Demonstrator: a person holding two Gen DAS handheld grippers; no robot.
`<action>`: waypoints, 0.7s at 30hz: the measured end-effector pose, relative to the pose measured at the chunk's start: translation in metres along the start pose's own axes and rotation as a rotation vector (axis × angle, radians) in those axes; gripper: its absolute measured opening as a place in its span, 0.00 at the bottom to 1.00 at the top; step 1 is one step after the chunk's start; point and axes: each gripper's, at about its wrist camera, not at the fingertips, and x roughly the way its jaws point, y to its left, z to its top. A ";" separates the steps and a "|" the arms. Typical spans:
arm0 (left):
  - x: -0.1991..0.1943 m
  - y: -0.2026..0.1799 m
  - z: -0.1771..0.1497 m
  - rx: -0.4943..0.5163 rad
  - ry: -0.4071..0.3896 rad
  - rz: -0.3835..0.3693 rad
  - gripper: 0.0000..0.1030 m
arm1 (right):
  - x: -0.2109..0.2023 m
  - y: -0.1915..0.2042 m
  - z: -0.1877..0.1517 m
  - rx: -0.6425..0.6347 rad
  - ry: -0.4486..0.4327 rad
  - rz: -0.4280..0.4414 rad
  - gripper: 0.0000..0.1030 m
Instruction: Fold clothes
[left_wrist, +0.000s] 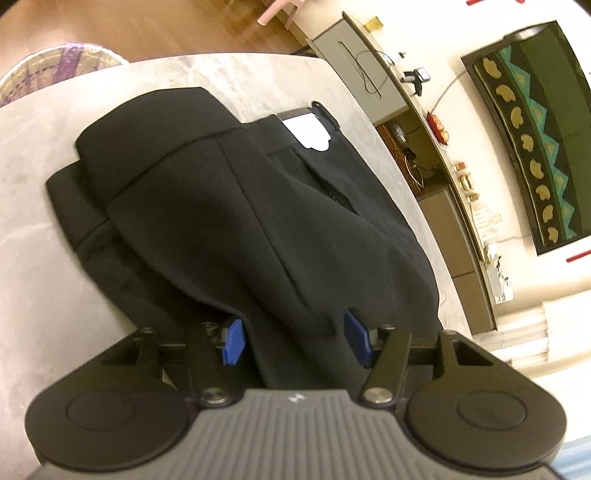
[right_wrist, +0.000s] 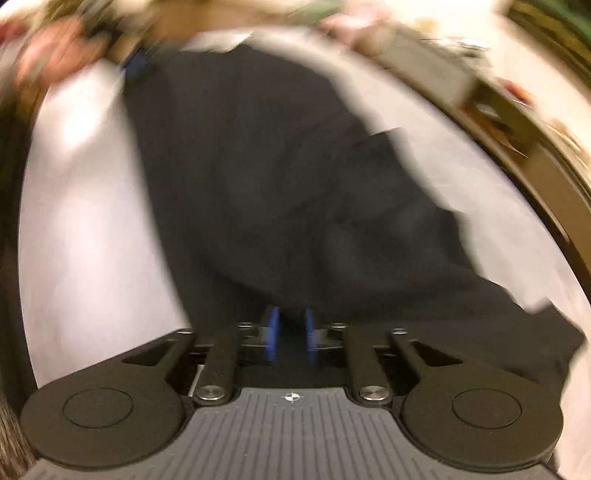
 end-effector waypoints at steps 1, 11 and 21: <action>0.000 0.001 0.000 -0.004 -0.003 0.001 0.55 | -0.011 -0.012 -0.003 0.095 -0.048 -0.044 0.58; 0.001 0.000 0.003 0.007 -0.009 0.000 0.55 | 0.069 -0.156 -0.024 0.654 0.047 -0.460 0.36; -0.002 -0.001 0.007 0.018 -0.019 0.020 0.55 | -0.063 -0.133 -0.060 0.719 -0.274 -0.566 0.00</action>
